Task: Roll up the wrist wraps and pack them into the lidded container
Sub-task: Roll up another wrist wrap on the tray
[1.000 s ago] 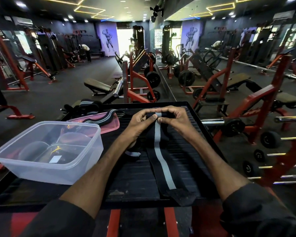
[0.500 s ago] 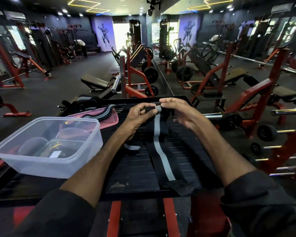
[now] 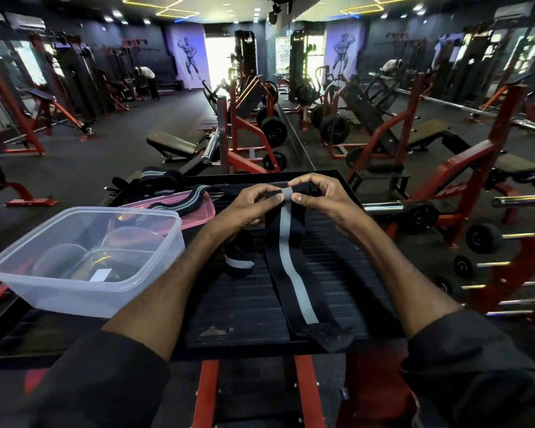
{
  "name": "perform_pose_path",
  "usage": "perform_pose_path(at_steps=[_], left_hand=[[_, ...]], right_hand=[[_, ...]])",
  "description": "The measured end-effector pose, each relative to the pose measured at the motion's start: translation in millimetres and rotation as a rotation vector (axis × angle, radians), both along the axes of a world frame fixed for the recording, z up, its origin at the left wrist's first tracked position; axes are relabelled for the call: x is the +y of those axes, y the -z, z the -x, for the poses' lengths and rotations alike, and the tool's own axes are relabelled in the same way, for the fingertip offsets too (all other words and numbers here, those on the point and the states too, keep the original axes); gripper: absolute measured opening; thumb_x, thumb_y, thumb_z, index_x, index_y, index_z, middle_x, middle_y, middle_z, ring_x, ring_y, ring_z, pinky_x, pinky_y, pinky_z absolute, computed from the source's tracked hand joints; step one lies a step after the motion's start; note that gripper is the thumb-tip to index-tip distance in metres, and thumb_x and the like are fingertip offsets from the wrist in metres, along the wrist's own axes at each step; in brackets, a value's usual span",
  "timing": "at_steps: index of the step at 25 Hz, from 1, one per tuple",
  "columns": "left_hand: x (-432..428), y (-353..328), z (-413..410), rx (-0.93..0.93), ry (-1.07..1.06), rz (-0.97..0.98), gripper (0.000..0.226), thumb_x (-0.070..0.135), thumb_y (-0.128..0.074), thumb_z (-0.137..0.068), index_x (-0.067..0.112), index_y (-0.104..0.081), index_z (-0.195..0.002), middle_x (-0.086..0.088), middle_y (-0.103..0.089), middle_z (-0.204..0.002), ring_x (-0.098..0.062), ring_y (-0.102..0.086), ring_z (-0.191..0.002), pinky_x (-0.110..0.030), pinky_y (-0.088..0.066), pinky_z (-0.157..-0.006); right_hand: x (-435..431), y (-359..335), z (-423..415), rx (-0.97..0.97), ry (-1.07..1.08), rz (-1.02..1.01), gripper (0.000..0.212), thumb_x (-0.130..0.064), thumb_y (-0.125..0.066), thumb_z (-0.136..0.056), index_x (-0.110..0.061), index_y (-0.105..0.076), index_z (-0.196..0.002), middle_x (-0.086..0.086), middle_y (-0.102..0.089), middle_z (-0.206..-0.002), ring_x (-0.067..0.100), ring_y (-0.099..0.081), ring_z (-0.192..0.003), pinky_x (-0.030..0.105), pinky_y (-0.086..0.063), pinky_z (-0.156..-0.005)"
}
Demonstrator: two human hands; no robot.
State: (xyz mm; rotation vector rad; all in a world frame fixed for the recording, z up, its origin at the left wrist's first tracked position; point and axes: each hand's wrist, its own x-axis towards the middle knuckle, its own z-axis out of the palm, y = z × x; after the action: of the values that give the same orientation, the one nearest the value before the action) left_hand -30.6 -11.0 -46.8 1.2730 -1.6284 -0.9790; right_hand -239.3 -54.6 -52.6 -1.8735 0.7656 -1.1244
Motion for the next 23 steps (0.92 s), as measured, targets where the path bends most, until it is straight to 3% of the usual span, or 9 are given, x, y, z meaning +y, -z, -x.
perform_pose_path(at_steps=[3,6,9,11,13,15,17,20,23], left_hand=[[-2.0,1.6,-3.2,-0.063,0.01,0.04,0.023,0.026,-0.071,-0.092,0.015,-0.067,-0.113,-0.003,-0.068,-0.091,-0.011,-0.064,-0.08,-0.025,-0.05,-0.066],[-2.6,8.3,-7.9,-0.059,-0.003,0.124,0.029,0.022,-0.078,-0.086,0.016,-0.07,-0.113,-0.012,-0.073,-0.108,-0.022,-0.069,-0.092,-0.031,-0.055,-0.076],[-8.3,13.6,-12.7,-0.077,-0.026,0.177,0.032,0.023,-0.083,-0.081,0.023,-0.072,-0.11,-0.012,-0.073,-0.107,-0.032,-0.067,-0.09,-0.044,-0.056,-0.081],[-9.0,13.3,-10.7,-0.077,-0.024,0.179,0.034,0.021,-0.085,-0.077,0.025,-0.072,-0.108,-0.006,-0.073,-0.106,-0.021,-0.064,-0.088,-0.039,-0.055,-0.083],[-10.5,13.9,-7.7,-0.073,-0.03,0.182,0.035,0.016,-0.086,-0.076,0.025,-0.072,-0.106,0.002,-0.073,-0.105,-0.009,-0.065,-0.091,-0.03,-0.055,-0.085],[-9.0,14.9,-5.6,-0.044,-0.035,0.208,0.035,0.01,-0.085,-0.075,0.026,-0.072,-0.104,0.008,-0.073,-0.106,-0.005,-0.068,-0.097,-0.026,-0.056,-0.088],[-10.5,17.9,-6.4,0.0,-0.044,0.214,0.035,0.01,-0.085,-0.076,0.026,-0.072,-0.105,0.002,-0.074,-0.108,-0.014,-0.069,-0.102,-0.032,-0.057,-0.092],[-14.0,20.7,-0.3,-0.045,-0.035,0.237,0.039,0.006,-0.081,-0.08,0.025,-0.069,-0.112,0.005,-0.071,-0.113,-0.003,-0.065,-0.107,-0.027,-0.049,-0.099],[-12.9,18.1,9.2,-0.089,0.01,0.241,0.046,0.009,-0.073,-0.086,0.018,-0.059,-0.129,0.0,-0.06,-0.131,-0.006,-0.054,-0.125,-0.028,-0.039,-0.11]], right_hand=[[0.9,1.3,0.1,0.01,0.01,0.018,0.03,0.001,-0.076,-0.085,0.003,-0.069,-0.114,0.013,-0.071,-0.116,0.009,-0.067,-0.106,0.024,-0.052,-0.092],[4.4,-7.6,1.0,0.008,-0.049,-0.221,0.036,0.007,-0.073,-0.082,-0.006,-0.071,-0.115,0.003,-0.073,-0.109,0.004,-0.069,-0.094,0.022,-0.051,-0.079],[-0.2,-14.7,1.0,-0.036,-0.097,-0.474,0.034,-0.012,-0.071,-0.087,-0.021,-0.072,-0.119,-0.003,-0.075,-0.118,0.011,-0.064,-0.111,0.041,-0.043,-0.091],[-5.3,-10.8,-2.9,-0.093,-0.05,-0.523,0.028,-0.026,-0.072,-0.086,-0.028,-0.075,-0.114,-0.004,-0.075,-0.121,0.02,-0.061,-0.122,0.054,-0.036,-0.105],[-6.6,-0.2,-7.6,-0.022,-0.01,-0.528,0.029,-0.04,-0.069,-0.088,-0.03,-0.074,-0.115,-0.006,-0.074,-0.119,0.021,-0.063,-0.121,0.056,-0.036,-0.108],[-5.0,10.6,-9.8,0.043,-0.053,-0.569,0.038,-0.054,-0.064,-0.089,-0.03,-0.072,-0.118,-0.006,-0.074,-0.116,0.018,-0.067,-0.11,0.049,-0.045,-0.1],[-0.2,15.1,-14.4,0.058,-0.036,-0.525,0.044,-0.059,-0.056,-0.094,-0.027,-0.068,-0.122,-0.003,-0.073,-0.119,0.016,-0.068,-0.104,0.039,-0.049,-0.089],[3.5,18.7,-30.6,0.001,0.061,-0.356,0.04,-0.043,-0.048,-0.105,-0.015,-0.06,-0.131,0.001,-0.063,-0.131,0.012,-0.059,-0.118,0.028,-0.047,-0.088],[5.8,19.2,-45.0,-0.074,0.12,-0.224,0.035,-0.024,-0.046,-0.107,-0.006,-0.052,-0.137,0.0,-0.056,-0.129,0.006,-0.052,-0.119,0.013,-0.043,-0.092]])
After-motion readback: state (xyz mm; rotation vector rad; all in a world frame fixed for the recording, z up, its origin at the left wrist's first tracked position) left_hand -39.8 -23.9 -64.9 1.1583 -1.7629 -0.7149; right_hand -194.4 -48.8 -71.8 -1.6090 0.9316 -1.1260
